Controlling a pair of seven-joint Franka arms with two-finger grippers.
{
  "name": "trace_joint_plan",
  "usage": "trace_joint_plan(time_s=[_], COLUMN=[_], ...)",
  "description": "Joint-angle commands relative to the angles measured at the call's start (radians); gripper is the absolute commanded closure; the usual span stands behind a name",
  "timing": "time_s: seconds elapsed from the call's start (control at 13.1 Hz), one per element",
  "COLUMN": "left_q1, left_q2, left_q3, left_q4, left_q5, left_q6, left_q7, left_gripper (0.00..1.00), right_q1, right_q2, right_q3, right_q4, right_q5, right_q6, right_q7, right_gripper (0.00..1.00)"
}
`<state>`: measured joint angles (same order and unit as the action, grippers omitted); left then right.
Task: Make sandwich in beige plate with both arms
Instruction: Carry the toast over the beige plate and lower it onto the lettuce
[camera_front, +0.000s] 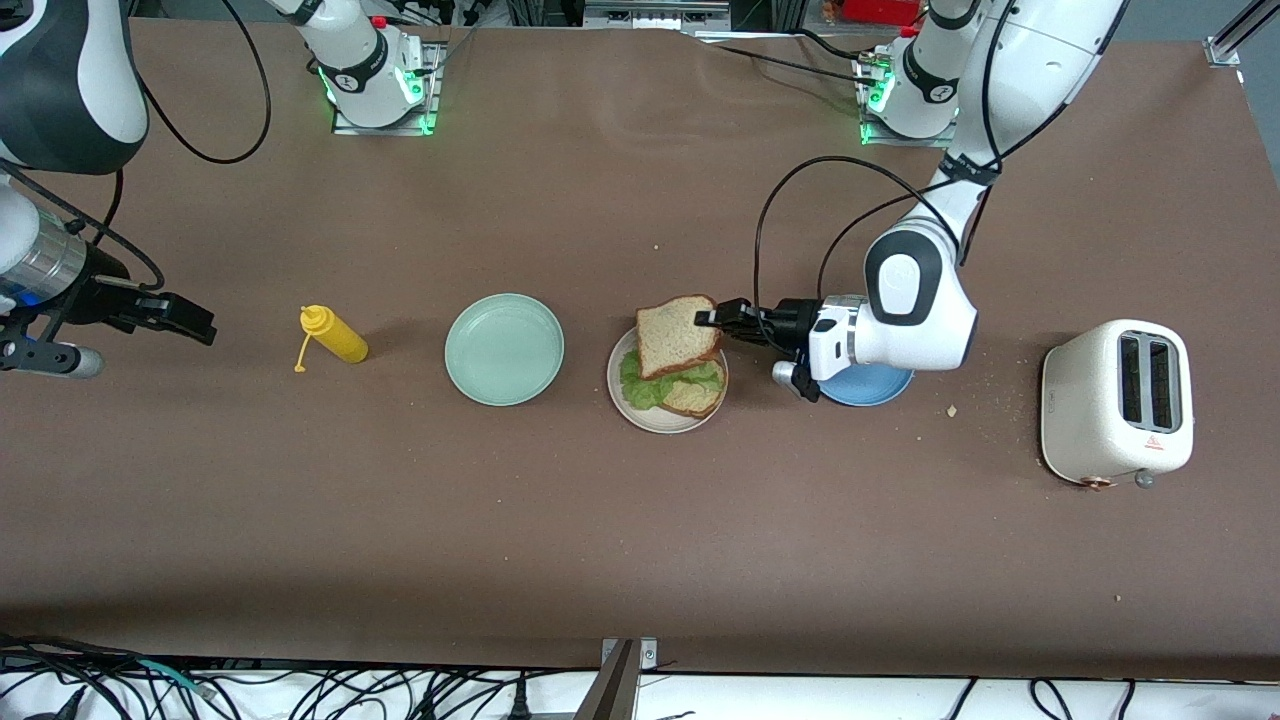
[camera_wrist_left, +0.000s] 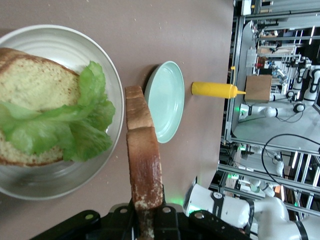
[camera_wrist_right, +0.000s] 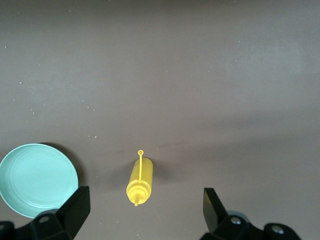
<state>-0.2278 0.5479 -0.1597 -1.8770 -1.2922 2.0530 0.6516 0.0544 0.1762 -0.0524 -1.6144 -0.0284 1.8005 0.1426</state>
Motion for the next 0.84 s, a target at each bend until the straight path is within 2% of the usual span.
trace_joint_plan(time_s=[0.0, 0.23, 0.3, 0.38, 0.46, 0.76], left_q1=[-0.021, -0.021, -0.015, -0.012, -0.013, -0.012], left_q2=[0.013, 0.038, 0.040, 0.038, 0.040, 0.038], left_q3=[0.003, 0.003, 0.003, 0.005, 0.005, 0.005], left_q4=[-0.004, 0.004, 0.004, 0.006, 0.006, -0.007], left_q5=[-0.059, -0.079, -0.081, -0.076, -0.076, -0.065], left_q6=[0.032, 0.032, 0.032, 0.032, 0.047, 0.168], left_q7=[0.058, 0.065, 0.065, 0.065, 0.065, 0.057], left_gripper=[1.00, 1.00, 0.74, 0.32, 0.00, 0.00], right_q1=[-0.002, -0.002, -0.002, -0.002, -0.002, -0.002], right_q2=[-0.021, -0.021, -0.021, -0.021, -0.021, -0.021], right_q3=[0.008, 0.008, 0.008, 0.008, 0.008, 0.008], right_q4=[-0.022, -0.022, -0.022, -0.022, -0.024, -0.024], right_q5=[-0.021, -0.021, -0.021, -0.021, -0.021, -0.021], right_q6=[0.008, 0.008, 0.008, 0.008, 0.008, 0.005], right_q7=[0.014, 0.014, 0.014, 0.014, 0.014, 0.014], right_gripper=[0.00, 0.00, 0.00, 0.00, 0.00, 0.00])
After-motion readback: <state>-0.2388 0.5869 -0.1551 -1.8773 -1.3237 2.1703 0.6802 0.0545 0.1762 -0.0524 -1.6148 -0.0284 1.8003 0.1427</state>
